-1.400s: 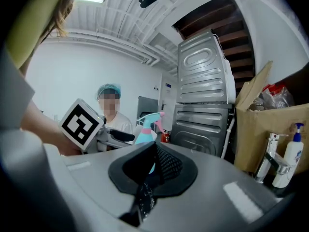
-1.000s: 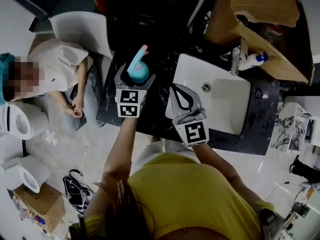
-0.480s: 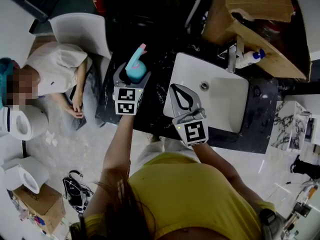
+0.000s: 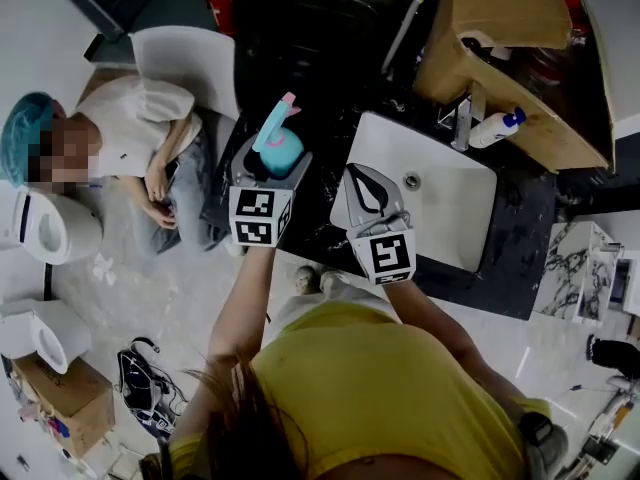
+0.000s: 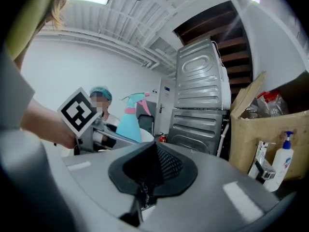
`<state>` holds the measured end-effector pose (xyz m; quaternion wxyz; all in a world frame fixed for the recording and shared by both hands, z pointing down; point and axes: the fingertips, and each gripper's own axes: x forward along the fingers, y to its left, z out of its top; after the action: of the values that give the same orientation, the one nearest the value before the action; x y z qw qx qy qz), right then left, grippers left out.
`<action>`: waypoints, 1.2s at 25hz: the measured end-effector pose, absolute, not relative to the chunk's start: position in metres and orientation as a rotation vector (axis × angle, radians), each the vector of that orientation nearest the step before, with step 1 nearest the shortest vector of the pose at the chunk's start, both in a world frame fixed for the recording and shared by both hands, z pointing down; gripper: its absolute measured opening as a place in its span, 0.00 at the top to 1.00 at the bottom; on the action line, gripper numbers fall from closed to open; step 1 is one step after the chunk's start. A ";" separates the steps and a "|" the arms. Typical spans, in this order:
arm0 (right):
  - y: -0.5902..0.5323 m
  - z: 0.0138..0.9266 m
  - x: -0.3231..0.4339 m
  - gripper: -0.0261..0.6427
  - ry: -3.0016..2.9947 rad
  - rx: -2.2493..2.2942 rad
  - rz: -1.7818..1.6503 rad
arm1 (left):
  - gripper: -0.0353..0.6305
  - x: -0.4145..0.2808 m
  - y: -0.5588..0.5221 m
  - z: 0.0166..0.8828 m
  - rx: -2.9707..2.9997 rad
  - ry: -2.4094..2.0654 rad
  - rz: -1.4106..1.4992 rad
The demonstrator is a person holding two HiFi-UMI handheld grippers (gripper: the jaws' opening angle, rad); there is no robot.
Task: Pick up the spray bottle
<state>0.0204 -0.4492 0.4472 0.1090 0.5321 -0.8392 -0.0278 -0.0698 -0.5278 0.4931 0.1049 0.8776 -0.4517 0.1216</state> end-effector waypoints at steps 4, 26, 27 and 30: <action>-0.443 0.438 0.021 0.96 -2.473 1.584 -0.083 | 0.35 -0.080 -0.500 0.472 2.558 -1.385 0.332; -0.397 0.410 0.019 0.96 -2.471 1.615 -0.140 | 0.35 -0.097 -0.424 0.418 2.604 -1.482 0.254; -0.396 0.411 0.019 0.96 -2.470 1.614 -0.139 | 0.35 -0.097 -0.423 0.418 2.604 -1.482 0.255; -0.394 0.413 0.019 0.96 -2.465 1.611 -0.140 | 0.35 -0.097 -0.420 0.418 2.606 -1.479 0.255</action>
<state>0.0194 -0.3944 0.4132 0.0965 0.5438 -0.8323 -0.0471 -0.0973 -0.4200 0.4184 0.0672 0.8646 -0.4908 0.0844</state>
